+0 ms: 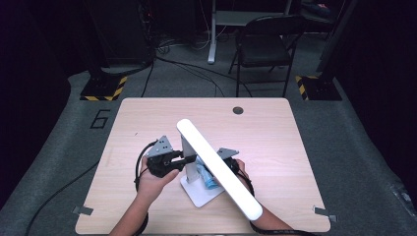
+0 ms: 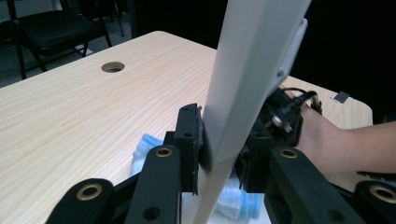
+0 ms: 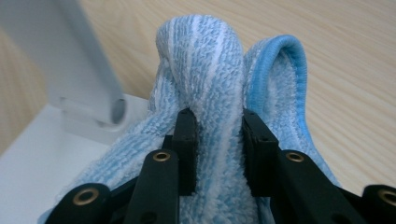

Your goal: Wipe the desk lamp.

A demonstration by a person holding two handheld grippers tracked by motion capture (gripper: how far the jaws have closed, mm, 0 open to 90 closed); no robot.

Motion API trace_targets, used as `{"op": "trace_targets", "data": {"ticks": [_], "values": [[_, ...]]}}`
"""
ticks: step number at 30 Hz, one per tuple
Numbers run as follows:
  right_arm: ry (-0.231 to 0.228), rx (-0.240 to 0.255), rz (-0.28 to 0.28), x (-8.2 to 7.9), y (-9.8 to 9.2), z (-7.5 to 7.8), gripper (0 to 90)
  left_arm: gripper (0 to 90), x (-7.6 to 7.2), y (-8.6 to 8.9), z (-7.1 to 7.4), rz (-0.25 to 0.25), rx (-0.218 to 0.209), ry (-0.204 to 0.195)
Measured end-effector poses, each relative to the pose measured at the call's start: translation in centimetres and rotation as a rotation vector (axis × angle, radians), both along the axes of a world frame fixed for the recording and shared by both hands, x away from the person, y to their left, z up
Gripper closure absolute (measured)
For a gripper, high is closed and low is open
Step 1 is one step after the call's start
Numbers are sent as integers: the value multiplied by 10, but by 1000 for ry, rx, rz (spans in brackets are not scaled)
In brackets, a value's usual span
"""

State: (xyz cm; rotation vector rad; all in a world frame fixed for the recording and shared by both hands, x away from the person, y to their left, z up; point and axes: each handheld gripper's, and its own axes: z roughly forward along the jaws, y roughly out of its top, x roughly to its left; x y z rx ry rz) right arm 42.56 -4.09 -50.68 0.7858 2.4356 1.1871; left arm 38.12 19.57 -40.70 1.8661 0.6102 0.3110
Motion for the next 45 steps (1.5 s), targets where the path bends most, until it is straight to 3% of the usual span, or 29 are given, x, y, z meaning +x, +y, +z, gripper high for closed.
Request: {"op": "trace_targets", "data": {"ticks": [9, 14, 28, 32, 45], "values": [[21, 20, -122, 15, -26, 1, 702, 732, 1, 1, 0, 0, 1, 2], [46, 35, -149, 16, -35, 1, 700, 733, 2, 2, 0, -5, -6, 4], [63, 50, -164, 3, -47, 1, 699, 736, 4, 5, 0, 11, 1, -4], [56, 55, -170, -1, -49, 0, 700, 728, 5, 5, -1, 12, -17, 4], [53, 60, -163, -1, -50, -1, 696, 729, 3, 5, -1, 16, -7, -4]]}}
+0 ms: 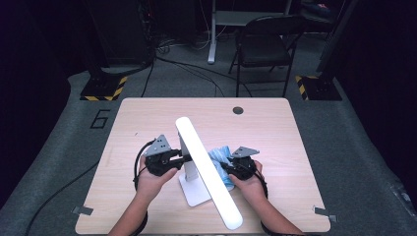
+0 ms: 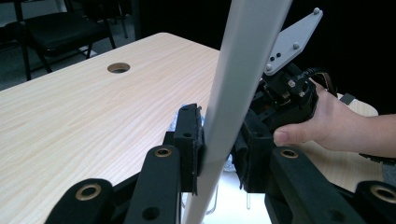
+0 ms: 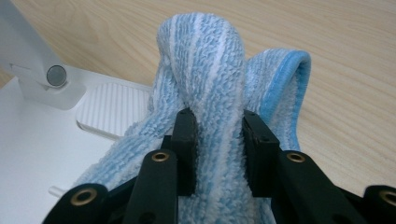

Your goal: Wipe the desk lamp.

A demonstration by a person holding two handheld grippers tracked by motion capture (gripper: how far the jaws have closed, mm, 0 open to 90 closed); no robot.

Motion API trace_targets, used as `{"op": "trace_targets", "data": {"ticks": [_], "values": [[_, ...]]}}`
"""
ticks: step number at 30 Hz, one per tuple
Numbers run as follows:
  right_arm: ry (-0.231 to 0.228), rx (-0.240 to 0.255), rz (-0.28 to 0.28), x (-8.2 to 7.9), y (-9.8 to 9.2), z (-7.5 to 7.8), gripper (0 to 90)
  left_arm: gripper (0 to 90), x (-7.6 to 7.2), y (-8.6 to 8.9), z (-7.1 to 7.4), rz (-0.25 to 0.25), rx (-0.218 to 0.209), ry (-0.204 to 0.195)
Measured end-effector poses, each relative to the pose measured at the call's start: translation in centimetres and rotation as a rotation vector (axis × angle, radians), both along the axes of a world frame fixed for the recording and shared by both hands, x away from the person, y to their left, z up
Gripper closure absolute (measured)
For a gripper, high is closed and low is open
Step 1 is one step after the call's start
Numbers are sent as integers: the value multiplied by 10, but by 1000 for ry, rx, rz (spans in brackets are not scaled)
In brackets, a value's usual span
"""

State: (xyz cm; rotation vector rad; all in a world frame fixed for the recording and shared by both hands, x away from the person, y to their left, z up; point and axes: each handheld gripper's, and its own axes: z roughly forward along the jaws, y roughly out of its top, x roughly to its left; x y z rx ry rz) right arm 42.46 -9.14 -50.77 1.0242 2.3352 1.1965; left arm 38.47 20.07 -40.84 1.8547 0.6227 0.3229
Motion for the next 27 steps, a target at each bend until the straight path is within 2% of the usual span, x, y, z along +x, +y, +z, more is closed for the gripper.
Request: {"op": "trace_targets", "data": {"ticks": [5, 6, 7, 10, 12, 16, 18, 20, 23, 24, 25, 27], "values": [[-6, -20, 6, 0, 0, 1, 696, 729, 0, 0, -1, -4, -14, 7], [-13, -34, -6, 0, 0, 1, 696, 729, 1, 1, -1, -5, -17, 8], [-27, -75, -6, 1, -1, 2, 696, 728, 1, 0, -2, -6, -19, 8], [-4, -75, -39, 6, -8, 2, 694, 724, 1, 1, -1, -21, -13, 20], [-15, -85, -77, 8, -10, 6, 693, 722, 1, 0, -1, -12, -9, 14], [-38, -119, -95, 16, -13, 9, 689, 718, 1, -1, -2, -10, 0, 17], [-36, -122, -103, 20, -15, 9, 688, 718, 2, -1, -3, -12, -5, 17], [-19, -103, -126, 25, -16, 7, 682, 719, 2, -1, -4, -14, -2, 20], [12, -91, -123, 30, -14, 2, 668, 719, 3, -2, -6, -5, -13, 15], [13, -100, -106, 31, -12, -1, 663, 718, 3, -2, -7, -5, -12, 11], [19, -95, -119, 30, -9, -3, 661, 719, 3, -2, -7, -4, -20, 13], [12, -107, -102, 32, -7, -5, 658, 719, 3, -2, -8, -2, -18, 11]]}}
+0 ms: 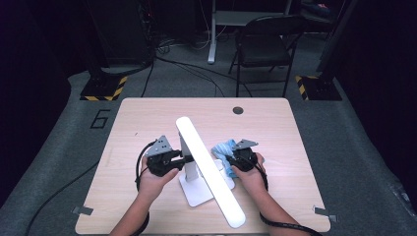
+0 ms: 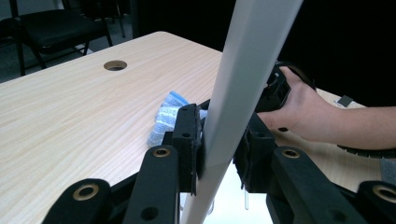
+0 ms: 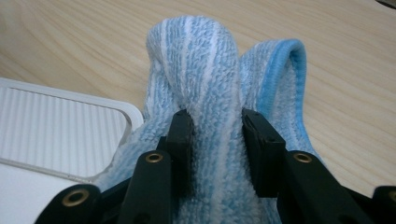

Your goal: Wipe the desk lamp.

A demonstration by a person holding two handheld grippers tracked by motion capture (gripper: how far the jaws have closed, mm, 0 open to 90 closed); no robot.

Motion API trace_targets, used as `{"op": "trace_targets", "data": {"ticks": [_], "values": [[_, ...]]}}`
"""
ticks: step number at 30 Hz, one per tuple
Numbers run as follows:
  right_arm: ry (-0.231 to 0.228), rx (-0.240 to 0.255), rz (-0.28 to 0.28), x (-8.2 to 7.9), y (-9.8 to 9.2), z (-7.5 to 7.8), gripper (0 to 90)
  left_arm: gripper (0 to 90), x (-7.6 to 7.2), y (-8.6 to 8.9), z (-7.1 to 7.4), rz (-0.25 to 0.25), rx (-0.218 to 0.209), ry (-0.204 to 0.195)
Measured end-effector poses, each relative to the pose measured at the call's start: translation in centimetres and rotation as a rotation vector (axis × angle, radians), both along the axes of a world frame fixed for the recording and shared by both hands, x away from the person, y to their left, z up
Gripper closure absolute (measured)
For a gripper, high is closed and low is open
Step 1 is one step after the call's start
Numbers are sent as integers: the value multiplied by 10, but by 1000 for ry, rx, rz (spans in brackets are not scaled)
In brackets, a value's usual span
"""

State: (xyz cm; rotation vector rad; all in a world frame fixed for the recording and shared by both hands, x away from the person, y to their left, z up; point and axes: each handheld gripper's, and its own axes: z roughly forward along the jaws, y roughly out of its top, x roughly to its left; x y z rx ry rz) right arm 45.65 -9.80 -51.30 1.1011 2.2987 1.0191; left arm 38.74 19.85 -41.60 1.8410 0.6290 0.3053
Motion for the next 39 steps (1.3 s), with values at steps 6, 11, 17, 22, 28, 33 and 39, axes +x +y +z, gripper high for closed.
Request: {"op": "trace_targets", "data": {"ticks": [6, 11, 17, 22, 28, 33, 39], "values": [[11, 24, 0, -1, 3, -3, 664, 735, -4, -4, 1, 32, 39, -46], [18, 27, 15, -8, 1, -3, 677, 733, -7, -7, 2, 69, 71, -80], [35, 51, 24, -21, -8, -4, 681, 731, -7, -7, 2, 77, 73, -78], [48, 70, 50, -36, -20, -5, 680, 729, -8, -6, 2, 79, 68, -76], [80, 74, 85, -63, -38, -3, 679, 731, -8, -6, 2, 73, 68, -75], [85, 67, 86, -68, -40, -3, 679, 736, -5, -4, 2, 41, 68, -55], [70, 71, 64, -58, -34, -5, 682, 740, -3, -4, 2, 17, 59, -45]]}}
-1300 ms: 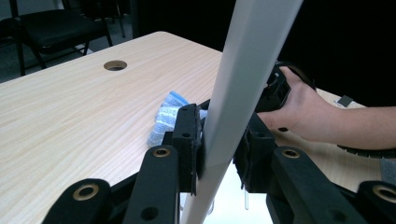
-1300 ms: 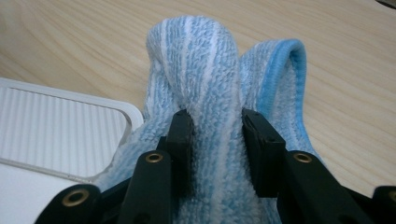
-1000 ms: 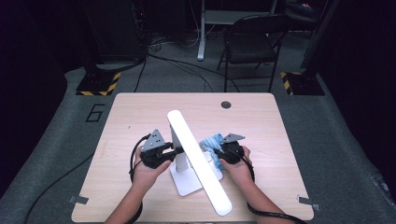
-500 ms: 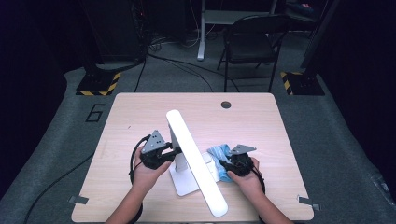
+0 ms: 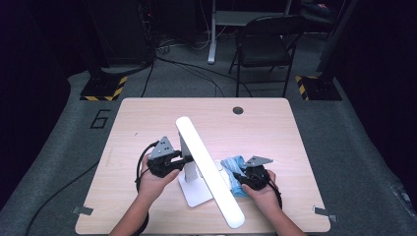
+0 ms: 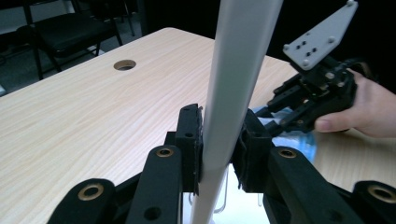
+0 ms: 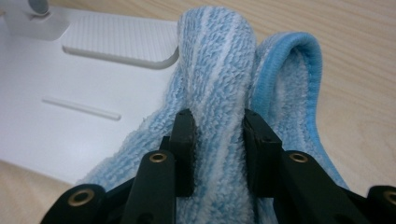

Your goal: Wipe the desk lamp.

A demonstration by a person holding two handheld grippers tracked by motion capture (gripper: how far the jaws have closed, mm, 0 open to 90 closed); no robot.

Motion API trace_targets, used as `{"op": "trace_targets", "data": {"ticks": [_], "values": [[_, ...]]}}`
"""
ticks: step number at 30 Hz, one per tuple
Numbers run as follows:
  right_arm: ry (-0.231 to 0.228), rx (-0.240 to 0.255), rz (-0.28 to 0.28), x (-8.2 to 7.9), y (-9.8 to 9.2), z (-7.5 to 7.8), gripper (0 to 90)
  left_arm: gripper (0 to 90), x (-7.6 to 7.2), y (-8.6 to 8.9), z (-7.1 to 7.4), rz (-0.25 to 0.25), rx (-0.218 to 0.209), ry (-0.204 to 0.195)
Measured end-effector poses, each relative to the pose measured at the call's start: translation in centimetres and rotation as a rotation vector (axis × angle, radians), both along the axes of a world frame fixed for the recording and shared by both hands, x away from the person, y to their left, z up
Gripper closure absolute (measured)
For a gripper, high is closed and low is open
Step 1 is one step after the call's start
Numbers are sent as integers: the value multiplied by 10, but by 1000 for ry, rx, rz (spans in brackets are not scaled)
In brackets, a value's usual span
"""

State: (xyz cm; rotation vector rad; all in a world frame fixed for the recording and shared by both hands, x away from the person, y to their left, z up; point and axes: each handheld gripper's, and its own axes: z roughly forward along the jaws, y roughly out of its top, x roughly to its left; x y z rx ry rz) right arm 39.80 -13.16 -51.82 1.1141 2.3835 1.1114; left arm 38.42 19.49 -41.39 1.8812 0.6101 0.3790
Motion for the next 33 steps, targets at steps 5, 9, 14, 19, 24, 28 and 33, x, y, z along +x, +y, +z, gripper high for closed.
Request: {"op": "trace_targets", "data": {"ticks": [5, 9, 14, 19, 24, 28, 33], "values": [[-17, -13, -5, 15, 8, 0, 679, 739, 1, 2, 0, -20, -5, 19], [-16, -33, -27, 32, 19, 1, 673, 739, 1, 1, 0, -24, -2, 17], [-14, -40, -30, 59, 33, 2, 667, 740, 2, 2, -1, -45, -17, 27], [-2, -50, -43, 74, 45, 3, 666, 740, 1, 2, -1, -43, -6, 21], [-1, -42, -34, 73, 45, 3, 672, 743, -1, -1, 0, 0, 2, 11], [16, -18, -26, 64, 38, 3, 677, 739, -1, 0, -1, 26, 6, 5], [23, -3, -5, 44, 24, 3, 677, 737, -2, 0, -1, 34, 2, -2]]}}
